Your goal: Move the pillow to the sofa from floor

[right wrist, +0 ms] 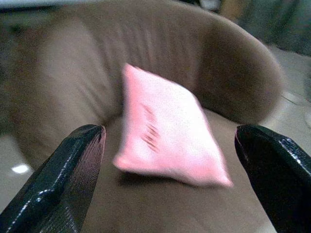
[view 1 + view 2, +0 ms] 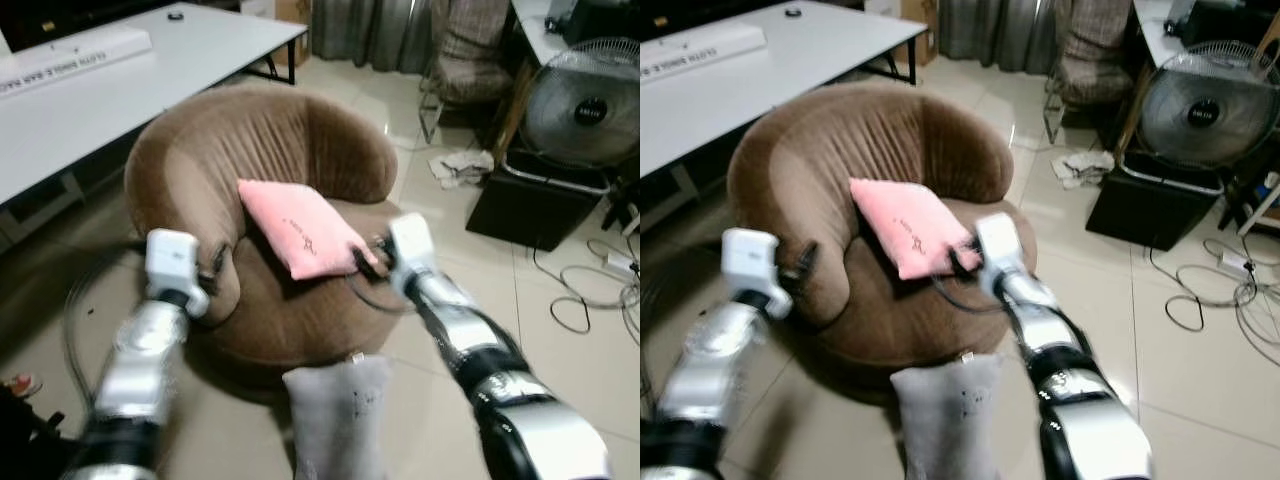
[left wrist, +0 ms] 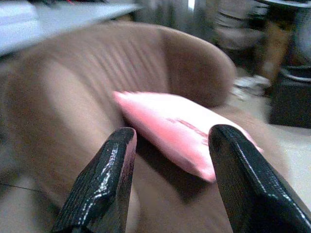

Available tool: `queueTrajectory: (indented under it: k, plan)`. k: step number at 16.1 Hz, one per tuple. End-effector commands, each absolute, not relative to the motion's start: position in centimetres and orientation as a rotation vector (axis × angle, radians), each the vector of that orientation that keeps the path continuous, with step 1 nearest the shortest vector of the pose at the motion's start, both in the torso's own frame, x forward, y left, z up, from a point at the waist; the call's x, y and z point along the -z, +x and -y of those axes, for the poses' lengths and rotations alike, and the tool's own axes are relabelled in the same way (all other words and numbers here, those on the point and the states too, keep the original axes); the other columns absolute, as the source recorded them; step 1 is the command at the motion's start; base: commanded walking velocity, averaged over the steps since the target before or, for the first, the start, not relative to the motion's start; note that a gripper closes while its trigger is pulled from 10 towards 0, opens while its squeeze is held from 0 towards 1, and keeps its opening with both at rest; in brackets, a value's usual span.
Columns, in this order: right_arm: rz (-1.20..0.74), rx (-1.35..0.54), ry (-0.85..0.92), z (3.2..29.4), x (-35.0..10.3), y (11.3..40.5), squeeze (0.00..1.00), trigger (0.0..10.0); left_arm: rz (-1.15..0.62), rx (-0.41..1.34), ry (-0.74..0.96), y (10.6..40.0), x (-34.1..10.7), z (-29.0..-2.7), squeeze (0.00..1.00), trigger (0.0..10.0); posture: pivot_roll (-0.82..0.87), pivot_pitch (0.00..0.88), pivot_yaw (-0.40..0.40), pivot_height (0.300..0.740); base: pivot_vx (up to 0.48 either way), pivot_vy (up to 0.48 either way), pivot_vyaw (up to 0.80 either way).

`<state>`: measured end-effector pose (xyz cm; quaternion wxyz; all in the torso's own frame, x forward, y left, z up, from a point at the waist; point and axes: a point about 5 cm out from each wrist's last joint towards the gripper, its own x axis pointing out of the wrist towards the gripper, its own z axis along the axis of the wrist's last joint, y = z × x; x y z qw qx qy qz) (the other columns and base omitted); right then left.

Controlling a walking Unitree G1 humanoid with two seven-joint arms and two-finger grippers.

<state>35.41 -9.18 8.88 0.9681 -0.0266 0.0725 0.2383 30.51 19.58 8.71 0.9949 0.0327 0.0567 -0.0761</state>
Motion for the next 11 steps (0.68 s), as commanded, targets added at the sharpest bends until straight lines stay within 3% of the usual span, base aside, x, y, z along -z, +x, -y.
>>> queueTrajectory:
  k: [1,3,4,7,11]
  plan:
    - [-0.094,-0.547,-0.017,8.3,-10.0,35.5,0.0,10.0,-0.096,0.212,0.04,31.0,-9.1,-18.1,0.0,10.0,0.14,0.0,-0.048,0.74,0.0,0.0,0.0]
    - [-0.037,-0.586,0.077,7.9,-11.2,35.5,0.0,10.0,-0.027,0.218,0.021,30.9,-10.6,-18.0,0.0,10.0,0.14,0.0,-0.05,0.74,0.0,0.0,0.0]
    - [-0.027,-0.564,0.152,8.8,-11.4,35.5,0.0,10.0,-0.003,0.192,0.014,30.5,-11.3,-18.9,0.0,10.0,0.14,0.0,-0.05,0.74,0.0,0.0,0.0]
    - [-0.048,-0.524,0.16,11.6,-10.3,33.4,0.0,10.0,0.014,0.149,0.062,28.3,-12.1,-20.7,0.0,10.0,0.14,0.0,-0.05,0.74,0.0,0.0,0.0]
    - [-0.103,-0.479,0.136,13.5,-9.2,28.1,0.0,10.0,-0.02,0.191,0.104,25.7,-12.2,-19.7,0.0,10.0,0.11,0.0,-0.006,0.74,0.0,0.0,0.0]
